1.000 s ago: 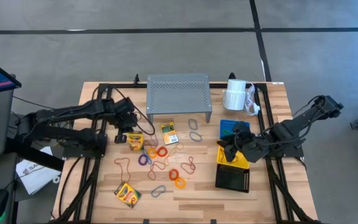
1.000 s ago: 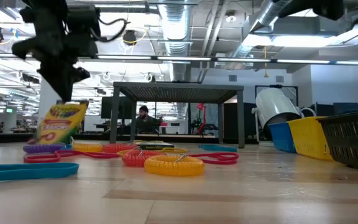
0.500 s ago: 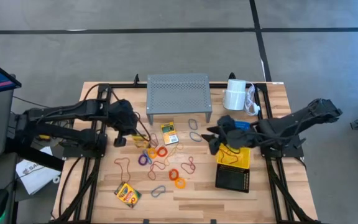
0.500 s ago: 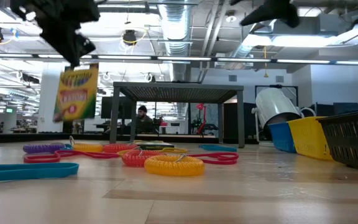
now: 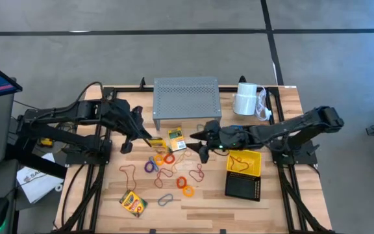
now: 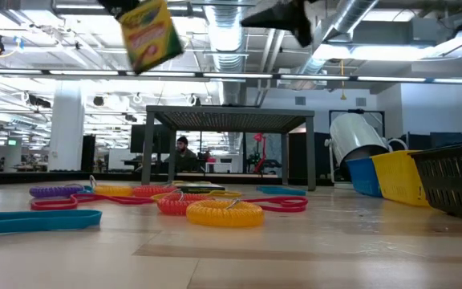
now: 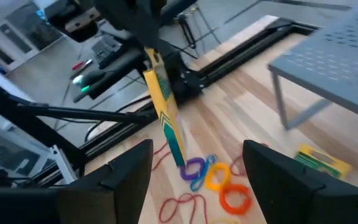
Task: Pick & Place Office Desk Supplies
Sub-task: Put the crayon box into the black basket
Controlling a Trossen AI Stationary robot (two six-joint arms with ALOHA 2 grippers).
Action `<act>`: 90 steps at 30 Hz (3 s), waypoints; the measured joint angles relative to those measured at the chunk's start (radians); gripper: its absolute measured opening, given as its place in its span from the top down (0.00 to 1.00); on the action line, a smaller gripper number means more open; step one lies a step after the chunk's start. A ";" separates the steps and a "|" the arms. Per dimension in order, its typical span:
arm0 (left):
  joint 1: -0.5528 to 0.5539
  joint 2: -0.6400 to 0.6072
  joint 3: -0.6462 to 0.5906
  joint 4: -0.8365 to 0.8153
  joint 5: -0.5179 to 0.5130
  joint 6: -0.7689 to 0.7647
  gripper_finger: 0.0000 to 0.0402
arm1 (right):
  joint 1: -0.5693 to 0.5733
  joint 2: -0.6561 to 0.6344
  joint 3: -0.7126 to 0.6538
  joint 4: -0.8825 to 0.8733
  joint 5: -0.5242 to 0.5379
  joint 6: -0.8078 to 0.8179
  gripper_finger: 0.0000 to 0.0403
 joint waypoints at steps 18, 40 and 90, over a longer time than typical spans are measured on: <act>0.000 0.078 0.001 0.224 0.024 -0.002 1.00 | -0.023 0.172 0.260 -0.144 -0.064 -0.150 0.39; 0.000 0.078 0.001 0.360 0.070 -0.026 1.00 | -0.069 0.171 0.260 -0.130 -0.060 -0.172 0.59; 0.000 0.243 -0.082 0.024 0.073 -0.142 0.89 | -0.010 0.162 0.260 -0.424 -0.196 -0.322 0.66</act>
